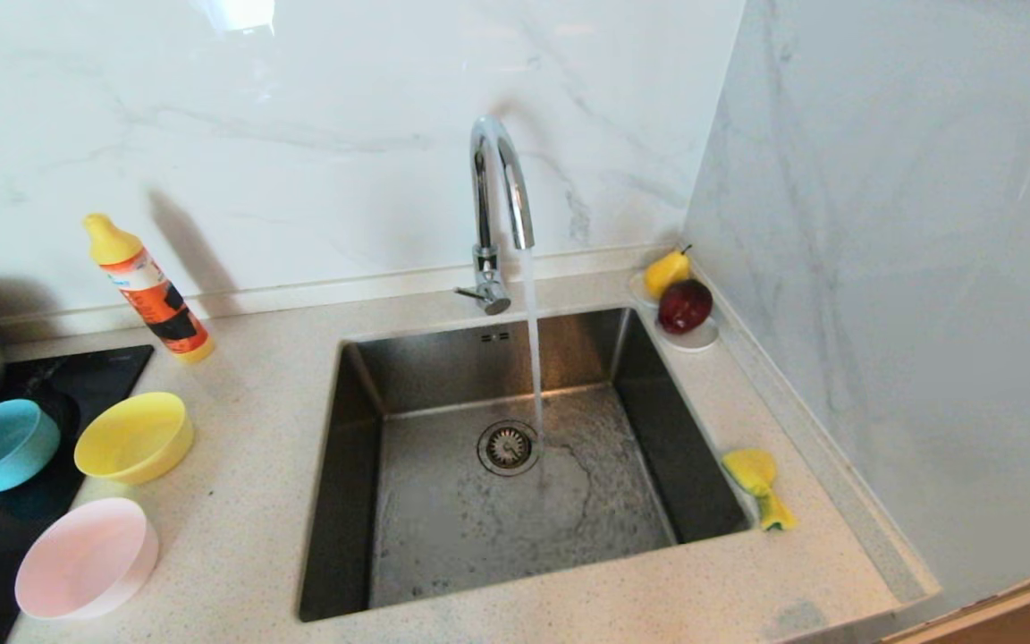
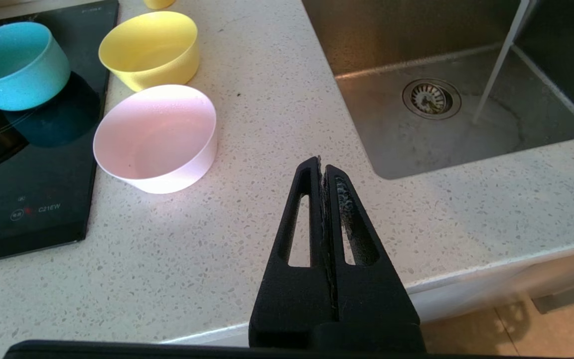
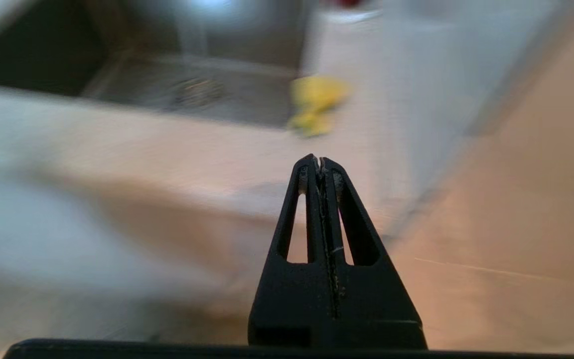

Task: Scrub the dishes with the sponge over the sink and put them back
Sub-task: Turn off the faucet

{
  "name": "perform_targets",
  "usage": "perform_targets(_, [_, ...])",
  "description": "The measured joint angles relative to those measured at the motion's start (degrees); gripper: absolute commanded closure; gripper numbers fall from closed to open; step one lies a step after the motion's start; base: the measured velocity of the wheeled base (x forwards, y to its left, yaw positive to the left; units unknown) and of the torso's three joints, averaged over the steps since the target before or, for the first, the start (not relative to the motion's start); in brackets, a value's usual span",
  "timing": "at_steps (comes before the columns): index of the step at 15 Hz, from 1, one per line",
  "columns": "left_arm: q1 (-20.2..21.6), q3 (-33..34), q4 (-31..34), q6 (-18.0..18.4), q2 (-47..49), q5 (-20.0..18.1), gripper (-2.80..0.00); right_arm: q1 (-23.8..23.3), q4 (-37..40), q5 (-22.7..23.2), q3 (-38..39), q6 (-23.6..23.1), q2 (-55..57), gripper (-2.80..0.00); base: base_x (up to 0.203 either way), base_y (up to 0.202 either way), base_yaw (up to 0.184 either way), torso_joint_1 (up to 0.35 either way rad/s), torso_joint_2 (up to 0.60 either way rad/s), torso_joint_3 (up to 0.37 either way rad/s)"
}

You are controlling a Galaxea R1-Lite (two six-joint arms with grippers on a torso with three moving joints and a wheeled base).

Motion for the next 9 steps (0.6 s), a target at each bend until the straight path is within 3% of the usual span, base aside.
perform_targets(4, [0.0, 0.0, 0.0, 0.1, 0.0, 0.0, 0.00, 0.0, -0.6, -14.4, 1.9, -3.2, -2.3, 0.00, 0.000, 0.000, 0.000, 0.000, 0.00, 0.000])
perform_targets(9, [0.0, 0.0, 0.0, 0.0, 0.0, 0.0, 0.00, 0.0, 2.8, -14.8, 2.2, -2.1, -2.7, 0.00, 0.000, 0.000, 0.000, 0.000, 0.00, 0.000])
